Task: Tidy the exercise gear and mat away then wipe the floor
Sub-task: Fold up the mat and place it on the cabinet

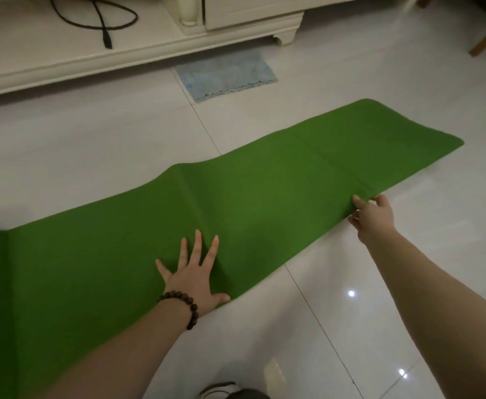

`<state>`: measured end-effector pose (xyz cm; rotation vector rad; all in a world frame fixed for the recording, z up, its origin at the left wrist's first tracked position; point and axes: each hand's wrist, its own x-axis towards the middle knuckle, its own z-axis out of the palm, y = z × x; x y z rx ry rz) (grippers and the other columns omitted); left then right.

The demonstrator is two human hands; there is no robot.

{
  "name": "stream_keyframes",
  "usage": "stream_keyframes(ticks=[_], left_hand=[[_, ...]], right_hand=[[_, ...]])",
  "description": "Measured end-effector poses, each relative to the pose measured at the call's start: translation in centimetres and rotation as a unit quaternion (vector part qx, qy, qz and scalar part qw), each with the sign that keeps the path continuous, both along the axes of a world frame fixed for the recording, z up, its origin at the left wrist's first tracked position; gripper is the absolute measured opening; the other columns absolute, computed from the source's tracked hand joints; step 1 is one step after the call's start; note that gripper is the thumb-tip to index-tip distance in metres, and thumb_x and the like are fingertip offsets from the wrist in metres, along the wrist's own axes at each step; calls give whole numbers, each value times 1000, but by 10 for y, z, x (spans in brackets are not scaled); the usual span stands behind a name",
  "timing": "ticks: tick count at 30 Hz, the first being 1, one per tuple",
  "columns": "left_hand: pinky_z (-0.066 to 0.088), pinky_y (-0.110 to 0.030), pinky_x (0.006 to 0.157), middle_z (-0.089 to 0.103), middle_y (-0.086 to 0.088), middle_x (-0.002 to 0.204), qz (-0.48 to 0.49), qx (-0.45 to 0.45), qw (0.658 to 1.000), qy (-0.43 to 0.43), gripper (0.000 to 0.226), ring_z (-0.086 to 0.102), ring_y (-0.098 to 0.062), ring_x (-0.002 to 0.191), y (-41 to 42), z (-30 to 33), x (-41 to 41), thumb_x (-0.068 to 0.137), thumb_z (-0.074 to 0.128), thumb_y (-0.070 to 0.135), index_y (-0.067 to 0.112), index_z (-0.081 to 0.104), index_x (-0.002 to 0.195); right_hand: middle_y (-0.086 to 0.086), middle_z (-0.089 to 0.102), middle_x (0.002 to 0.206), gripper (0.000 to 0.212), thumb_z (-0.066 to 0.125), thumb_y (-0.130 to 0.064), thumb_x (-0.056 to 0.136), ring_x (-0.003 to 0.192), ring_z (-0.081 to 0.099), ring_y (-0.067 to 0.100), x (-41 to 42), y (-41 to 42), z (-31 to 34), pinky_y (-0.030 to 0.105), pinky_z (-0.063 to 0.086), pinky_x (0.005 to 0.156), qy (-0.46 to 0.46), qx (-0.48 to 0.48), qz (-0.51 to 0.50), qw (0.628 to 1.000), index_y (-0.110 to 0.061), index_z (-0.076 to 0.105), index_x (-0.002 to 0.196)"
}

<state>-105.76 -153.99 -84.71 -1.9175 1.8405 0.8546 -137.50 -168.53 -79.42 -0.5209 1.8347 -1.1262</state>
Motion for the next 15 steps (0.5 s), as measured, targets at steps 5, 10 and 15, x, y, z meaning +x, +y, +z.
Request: stream_keyframes(ticks=[5,10,15], left_hand=[[3,-76,105,-40,9,149,-10,22,1000,-14,117,-28,-25,142,-4,1,2,70,52,81,40,-30,143],[4,-76,105,-40,9,149,-11,24,999,-23,115,-29,-27,142,-5,0,-1,71,52,80,39,-27,145],[3,-77,104,-39,10,150,-1,27,1000,-14,116,-29,-26,141,-6,-3,-1,70,55,79,40,-24,146]], right_hand=[[10,60,108,25,53,-2,92,81,59,22,-17,28,-14,35,53,73,85,-37,-51,994,-12,50,114],[15,48,138,54,58,-5,89,112,54,31,-17,43,-47,41,44,100,131,122,79,981,-8,39,139],[15,-13,157,79,58,-37,90,145,-3,34,58,62,-47,43,6,119,454,109,371,803,-27,10,151]])
